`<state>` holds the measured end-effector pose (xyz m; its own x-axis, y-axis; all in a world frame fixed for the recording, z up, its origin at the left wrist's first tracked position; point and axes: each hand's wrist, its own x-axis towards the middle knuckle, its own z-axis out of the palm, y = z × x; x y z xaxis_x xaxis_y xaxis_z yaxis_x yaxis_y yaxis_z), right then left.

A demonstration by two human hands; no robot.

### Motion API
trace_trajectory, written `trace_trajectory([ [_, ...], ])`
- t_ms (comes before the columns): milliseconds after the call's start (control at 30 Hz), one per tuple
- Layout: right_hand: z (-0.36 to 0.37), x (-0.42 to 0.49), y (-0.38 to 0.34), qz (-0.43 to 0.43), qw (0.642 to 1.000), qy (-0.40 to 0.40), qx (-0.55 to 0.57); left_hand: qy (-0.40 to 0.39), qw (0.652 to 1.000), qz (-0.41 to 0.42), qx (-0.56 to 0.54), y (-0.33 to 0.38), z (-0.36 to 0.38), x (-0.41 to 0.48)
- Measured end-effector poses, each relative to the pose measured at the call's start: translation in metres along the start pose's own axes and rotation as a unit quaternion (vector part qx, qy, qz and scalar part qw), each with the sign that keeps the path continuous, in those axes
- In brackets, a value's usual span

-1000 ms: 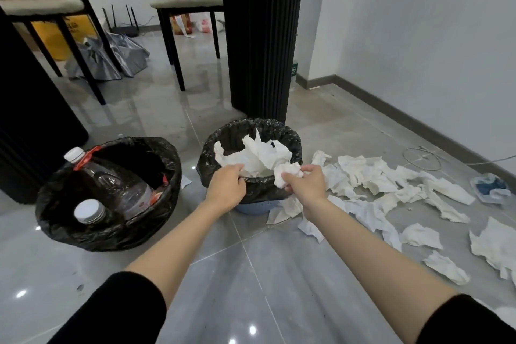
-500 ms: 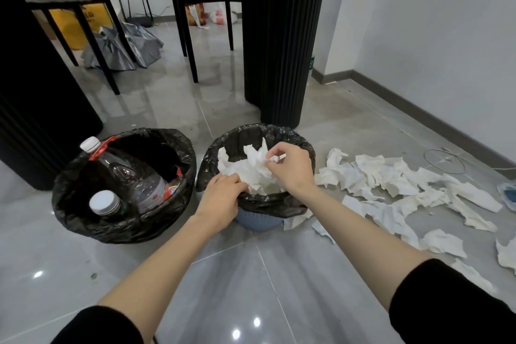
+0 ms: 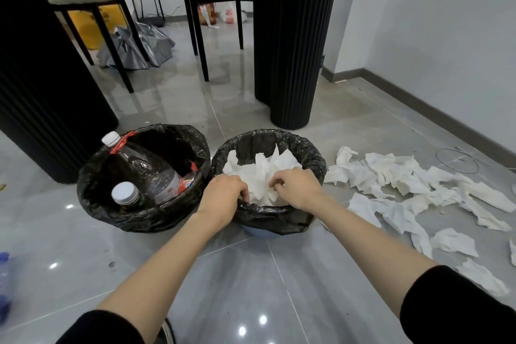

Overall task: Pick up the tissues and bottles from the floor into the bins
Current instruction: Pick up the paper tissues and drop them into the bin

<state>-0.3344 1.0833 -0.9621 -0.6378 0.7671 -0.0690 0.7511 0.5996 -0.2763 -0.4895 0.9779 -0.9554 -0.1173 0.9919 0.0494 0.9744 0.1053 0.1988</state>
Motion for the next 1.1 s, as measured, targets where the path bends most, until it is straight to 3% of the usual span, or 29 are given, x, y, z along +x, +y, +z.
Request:
trace_trajectory([
  [133,-0.003,-0.015,0.014,0.052,0.987,0.144,0.055,0.044,0.996,-0.041,-0.063,0.020,-0.001,-0.001],
  [200,0.002,-0.024,0.022,0.090,0.976,0.176,0.093,0.055,0.993,-0.037,-0.097,0.035,0.001,0.000],
  [300,0.007,-0.035,0.029,0.139,0.964,0.118,0.194,0.047,0.993,-0.009,-0.109,0.058,0.008,0.005],
  [400,0.005,-0.044,0.034,0.131,0.963,0.055,0.230,0.019,0.996,0.006,-0.089,0.073,0.017,0.012],
  [567,0.008,-0.055,0.031,0.094,0.957,0.045,0.270,-0.090,0.993,-0.037,-0.060,0.080,0.025,0.013],
  [700,0.014,-0.057,0.025,0.094,0.940,0.064,0.321,-0.102,0.990,-0.085,-0.048,0.071,0.026,0.011],
  [800,0.010,-0.061,0.026,0.113,0.911,0.082,0.389,-0.066,0.994,-0.082,-0.030,0.070,0.025,0.006],
  [933,0.006,-0.072,0.041,0.171,0.862,0.182,0.441,0.022,0.995,-0.064,-0.073,0.087,0.025,0.008],
  [1100,0.005,-0.093,0.074,0.257,0.842,0.224,0.418,0.101,0.987,0.039,-0.121,0.126,0.025,0.017],
])
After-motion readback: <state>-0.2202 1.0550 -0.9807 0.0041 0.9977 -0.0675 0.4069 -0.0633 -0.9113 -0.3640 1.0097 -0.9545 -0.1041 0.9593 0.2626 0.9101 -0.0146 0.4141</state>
